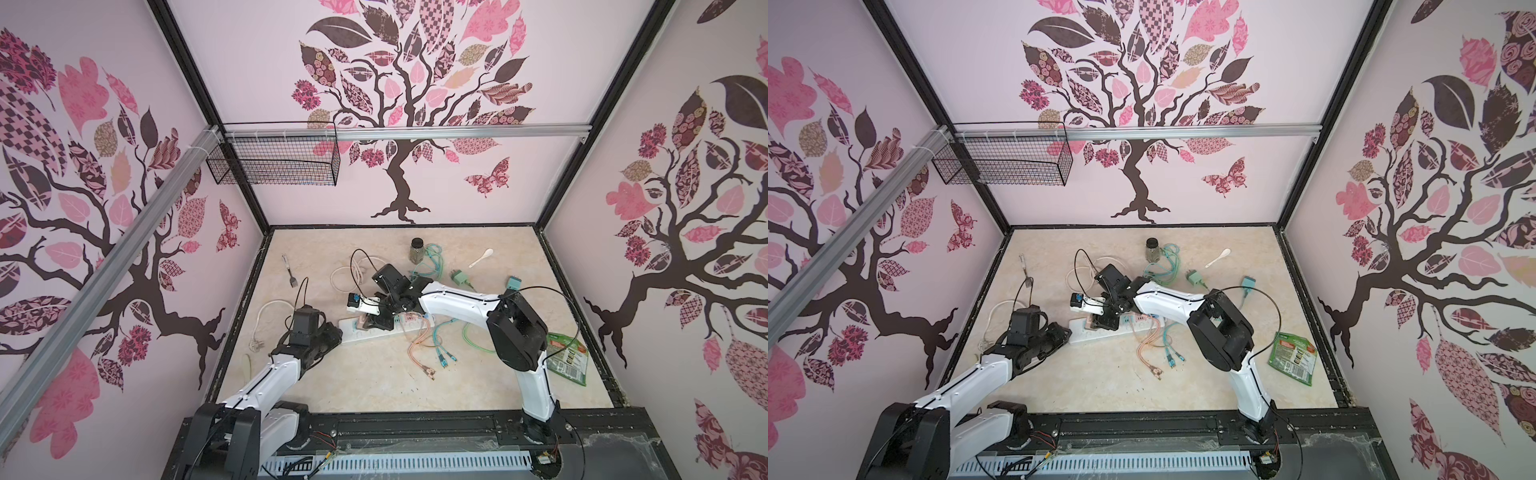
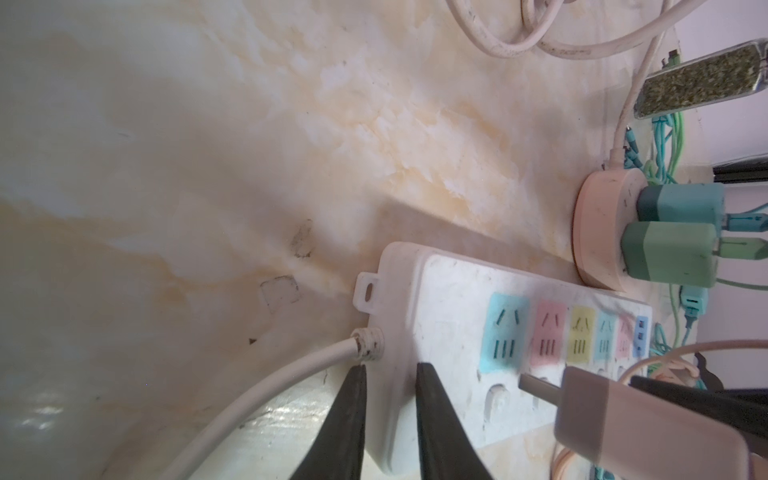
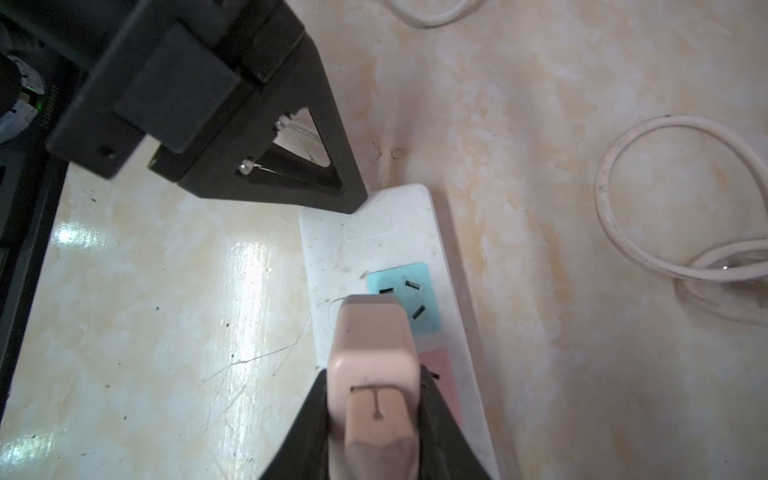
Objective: Insert the plug
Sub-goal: 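Lower the pink cube onto the teal socket of the white power strip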
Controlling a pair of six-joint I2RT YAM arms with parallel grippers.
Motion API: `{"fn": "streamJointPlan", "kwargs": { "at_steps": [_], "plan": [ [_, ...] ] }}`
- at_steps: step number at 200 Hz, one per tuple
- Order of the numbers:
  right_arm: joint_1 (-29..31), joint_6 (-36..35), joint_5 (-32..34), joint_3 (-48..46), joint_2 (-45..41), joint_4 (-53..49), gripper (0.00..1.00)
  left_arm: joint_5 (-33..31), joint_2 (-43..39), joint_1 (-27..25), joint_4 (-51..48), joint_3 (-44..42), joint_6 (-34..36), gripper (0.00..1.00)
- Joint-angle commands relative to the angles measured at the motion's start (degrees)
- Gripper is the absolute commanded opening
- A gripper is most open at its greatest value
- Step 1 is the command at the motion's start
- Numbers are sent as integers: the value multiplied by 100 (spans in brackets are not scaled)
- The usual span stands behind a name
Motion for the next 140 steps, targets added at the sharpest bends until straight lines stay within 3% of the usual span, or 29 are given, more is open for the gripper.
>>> {"fn": "streamJointPlan", "kwargs": {
  "at_steps": [1,74,140],
  "plan": [
    [27,-297,-100,334,330,-276,25,232,7,71,286,-171,-37,23],
    [149,-805,462,847,728,-894,25,562,324,78,397,-70,130,22],
    [345,-1141,930,1295,1039,-1369,26,472,468,73,423,-35,174,21]
  ]
}}
